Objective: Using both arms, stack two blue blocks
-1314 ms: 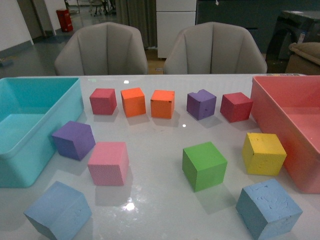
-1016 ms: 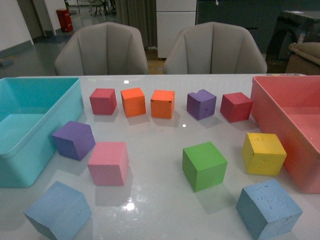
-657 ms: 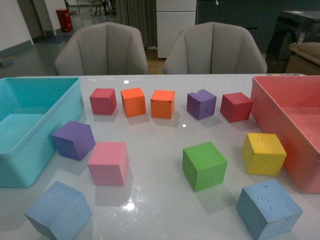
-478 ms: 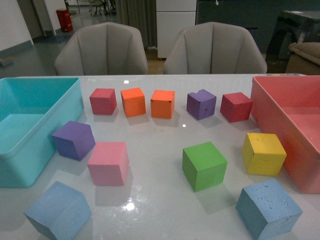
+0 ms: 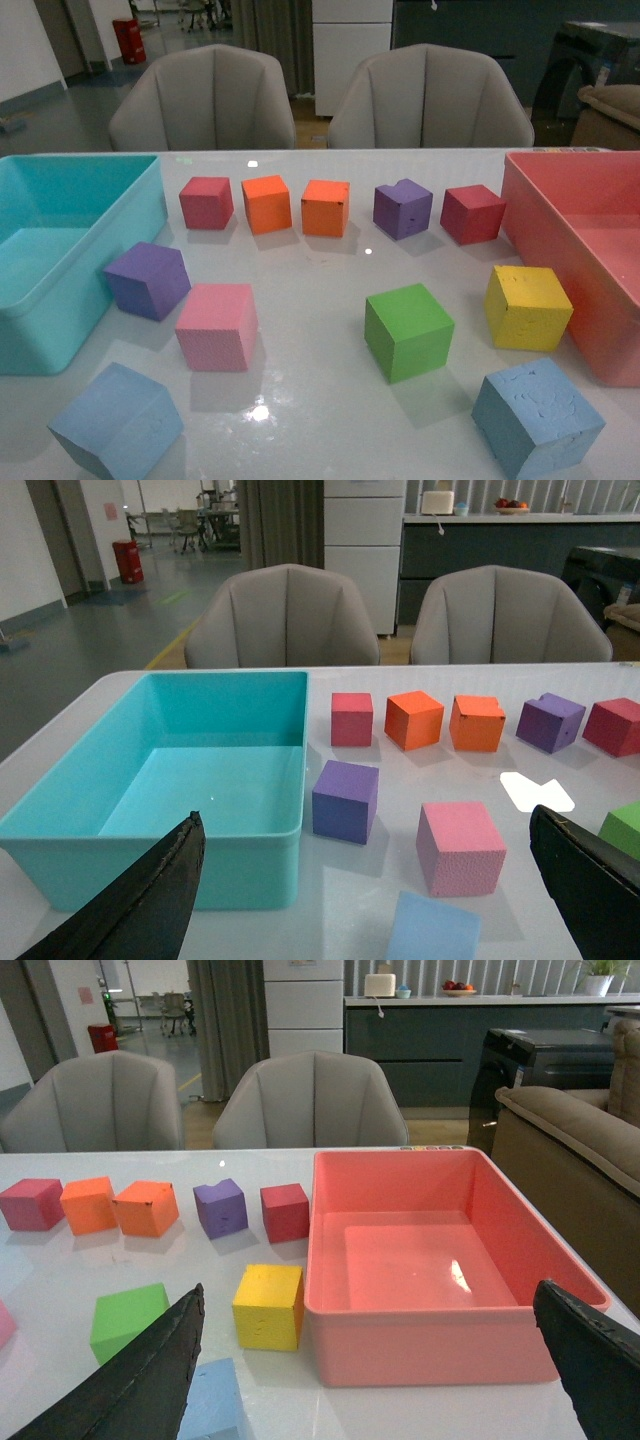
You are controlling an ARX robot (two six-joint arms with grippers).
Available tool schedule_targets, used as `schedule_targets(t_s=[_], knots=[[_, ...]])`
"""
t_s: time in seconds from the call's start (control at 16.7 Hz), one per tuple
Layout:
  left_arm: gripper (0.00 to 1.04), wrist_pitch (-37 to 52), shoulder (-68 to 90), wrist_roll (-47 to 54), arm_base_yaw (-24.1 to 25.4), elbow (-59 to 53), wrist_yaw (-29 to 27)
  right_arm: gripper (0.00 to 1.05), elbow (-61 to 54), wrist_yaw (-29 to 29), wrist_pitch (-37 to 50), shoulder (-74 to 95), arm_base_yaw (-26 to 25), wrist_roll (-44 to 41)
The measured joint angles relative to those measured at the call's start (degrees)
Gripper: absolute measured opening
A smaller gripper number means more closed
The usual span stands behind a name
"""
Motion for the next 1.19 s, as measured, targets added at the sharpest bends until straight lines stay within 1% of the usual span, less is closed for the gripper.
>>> schedule_targets(t_s=[0.18, 0.24, 0.3, 0.36, 0.42, 0.48, 0.6, 0.72, 0.9, 1.19], knots=[[0.98, 0.0, 0.0, 0.0, 0.0, 0.0, 0.02, 0.98, 0.0, 0.15, -0.22, 0.04, 0.02, 0.0], [0.98, 0.0, 0.0, 0.0, 0.0, 0.0, -0.02, 0.98, 2.08, 7.41, -5.79, 4.17, 2.84, 0.2], [0.98, 0.02, 0.0, 0.0, 0.0, 0.0, 0.02, 0.98, 3.76, 10.54, -2.49, 11.67, 3.17, 0.22], [0.98, 0.0, 0.0, 0.0, 0.0, 0.0, 0.02, 0.98, 5.64, 10.91, 2.75, 17.38, 2.97, 0.17], [0.98, 0.0, 0.0, 0.0, 0.0, 0.0, 0.0, 0.98, 12.26, 8.9, 13.81, 31.52, 5.07, 0.2], [0.98, 0.0, 0.0, 0.0, 0.0, 0.0, 0.0, 0.98, 19.96, 4.61, 16.24, 47.84, 8.04, 0.35], [0.98, 0.0, 0.0, 0.0, 0.0, 0.0, 0.0, 0.98, 26.93, -0.39, 12.81, 64.17, 11.04, 2.29], [0.98, 0.0, 0.0, 0.0, 0.0, 0.0, 0.0, 0.98, 29.03, -3.52, 10.86, 73.18, 13.31, 4.63], [0.98, 0.0, 0.0, 0.0, 0.0, 0.0, 0.0, 0.98, 29.75, -4.57, 10.49, 81.96, 16.22, 6.32], [0.98, 0.0, 0.0, 0.0, 0.0, 0.0, 0.0, 0.98, 33.16, -4.59, 11.5, 93.33, 16.48, 7.21]])
